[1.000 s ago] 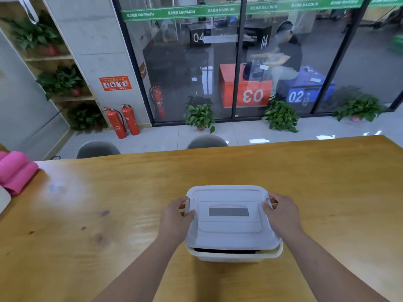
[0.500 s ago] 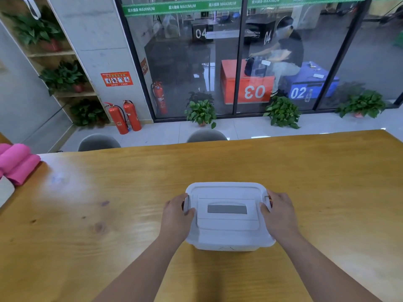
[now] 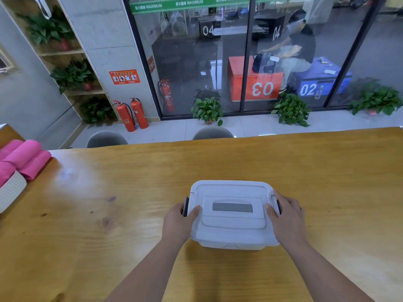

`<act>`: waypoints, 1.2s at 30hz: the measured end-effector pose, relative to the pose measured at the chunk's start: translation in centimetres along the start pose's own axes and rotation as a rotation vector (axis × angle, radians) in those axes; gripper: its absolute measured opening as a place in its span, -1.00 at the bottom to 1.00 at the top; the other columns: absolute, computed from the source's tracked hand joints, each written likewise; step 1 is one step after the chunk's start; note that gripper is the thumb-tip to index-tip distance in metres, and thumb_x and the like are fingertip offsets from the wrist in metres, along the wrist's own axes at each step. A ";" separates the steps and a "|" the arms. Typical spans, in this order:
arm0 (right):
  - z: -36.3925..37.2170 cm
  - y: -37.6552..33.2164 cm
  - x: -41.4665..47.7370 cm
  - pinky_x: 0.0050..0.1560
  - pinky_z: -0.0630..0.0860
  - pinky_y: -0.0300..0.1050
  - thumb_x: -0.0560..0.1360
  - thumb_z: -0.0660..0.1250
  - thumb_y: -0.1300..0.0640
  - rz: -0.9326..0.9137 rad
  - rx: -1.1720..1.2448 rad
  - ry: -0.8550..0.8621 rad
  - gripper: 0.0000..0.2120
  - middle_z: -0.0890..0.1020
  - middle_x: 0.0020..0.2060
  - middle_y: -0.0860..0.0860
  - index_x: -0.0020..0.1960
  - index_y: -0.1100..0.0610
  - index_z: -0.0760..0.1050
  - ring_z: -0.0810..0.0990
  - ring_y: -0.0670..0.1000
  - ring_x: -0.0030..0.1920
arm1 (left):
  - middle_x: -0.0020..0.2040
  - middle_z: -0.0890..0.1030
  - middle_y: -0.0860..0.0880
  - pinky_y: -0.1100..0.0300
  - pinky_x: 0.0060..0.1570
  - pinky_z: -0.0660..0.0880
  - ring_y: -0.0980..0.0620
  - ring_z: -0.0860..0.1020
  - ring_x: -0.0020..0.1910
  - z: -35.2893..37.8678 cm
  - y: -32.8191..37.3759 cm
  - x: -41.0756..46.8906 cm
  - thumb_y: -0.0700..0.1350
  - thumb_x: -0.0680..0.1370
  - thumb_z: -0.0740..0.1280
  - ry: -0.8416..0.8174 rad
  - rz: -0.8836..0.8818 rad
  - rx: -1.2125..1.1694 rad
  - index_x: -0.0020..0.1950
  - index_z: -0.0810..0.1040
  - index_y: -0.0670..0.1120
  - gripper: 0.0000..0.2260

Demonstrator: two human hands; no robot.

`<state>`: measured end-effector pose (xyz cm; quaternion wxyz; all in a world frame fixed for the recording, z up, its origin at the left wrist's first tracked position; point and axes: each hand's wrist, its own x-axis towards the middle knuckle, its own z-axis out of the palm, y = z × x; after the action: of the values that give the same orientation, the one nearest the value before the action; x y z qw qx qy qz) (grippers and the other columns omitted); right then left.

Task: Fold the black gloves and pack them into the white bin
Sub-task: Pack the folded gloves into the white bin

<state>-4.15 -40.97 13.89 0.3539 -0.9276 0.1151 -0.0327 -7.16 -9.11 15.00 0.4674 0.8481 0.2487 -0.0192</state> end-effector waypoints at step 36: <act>0.1 -0.6 -0.8 -0.13 0.58 0.04 0.60 0.40 -0.15 0.023 0.048 0.133 -0.58 0.49 0.15 -0.16 0.42 -0.15 0.44 0.61 -0.02 -0.09 | 0.00 0.63 0.15 0.06 -0.15 0.61 0.12 0.63 -0.11 0.1 0.6 -0.6 0.17 0.53 0.53 0.126 0.080 -0.010 0.37 0.59 0.12 -0.56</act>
<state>-4.79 -40.24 14.21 0.3679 -0.9133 0.1481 -0.0928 -7.43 -9.75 15.55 0.4555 0.8545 0.2437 0.0542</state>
